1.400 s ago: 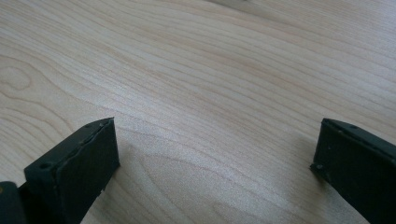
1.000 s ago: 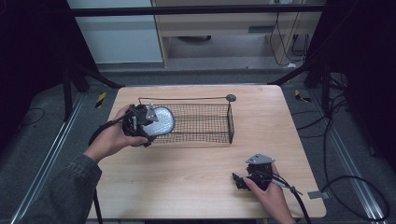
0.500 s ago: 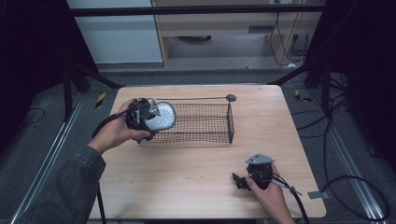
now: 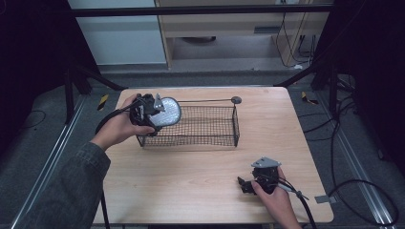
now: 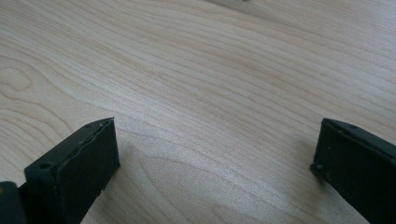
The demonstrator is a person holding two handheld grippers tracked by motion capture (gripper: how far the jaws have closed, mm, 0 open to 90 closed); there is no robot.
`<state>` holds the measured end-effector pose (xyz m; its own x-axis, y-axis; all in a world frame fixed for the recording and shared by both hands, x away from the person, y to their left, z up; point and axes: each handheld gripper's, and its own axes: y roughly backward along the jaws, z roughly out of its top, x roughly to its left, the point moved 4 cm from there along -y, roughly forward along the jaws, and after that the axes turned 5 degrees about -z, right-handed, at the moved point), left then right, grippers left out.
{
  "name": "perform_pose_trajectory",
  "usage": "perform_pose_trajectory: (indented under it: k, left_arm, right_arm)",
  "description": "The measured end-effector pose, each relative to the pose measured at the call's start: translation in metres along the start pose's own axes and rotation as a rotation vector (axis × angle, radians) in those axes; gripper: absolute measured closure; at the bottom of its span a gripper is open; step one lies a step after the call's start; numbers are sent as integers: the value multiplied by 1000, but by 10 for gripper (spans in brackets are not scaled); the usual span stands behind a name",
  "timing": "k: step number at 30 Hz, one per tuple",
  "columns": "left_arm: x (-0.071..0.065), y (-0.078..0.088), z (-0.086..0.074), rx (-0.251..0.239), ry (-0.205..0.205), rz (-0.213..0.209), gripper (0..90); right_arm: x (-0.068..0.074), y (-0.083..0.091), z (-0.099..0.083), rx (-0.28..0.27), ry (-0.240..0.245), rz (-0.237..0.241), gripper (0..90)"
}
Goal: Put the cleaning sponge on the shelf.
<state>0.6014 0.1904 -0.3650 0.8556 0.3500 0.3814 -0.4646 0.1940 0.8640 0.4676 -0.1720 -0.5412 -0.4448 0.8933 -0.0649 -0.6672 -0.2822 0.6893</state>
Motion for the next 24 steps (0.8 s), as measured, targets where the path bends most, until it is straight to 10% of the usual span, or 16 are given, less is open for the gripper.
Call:
perform_pose_trajectory:
  k: [24]
  left_arm:
    - [5,-16,7,-4,-51,51,84]
  right_arm:
    - [0,0,0,0,0,-1,4]
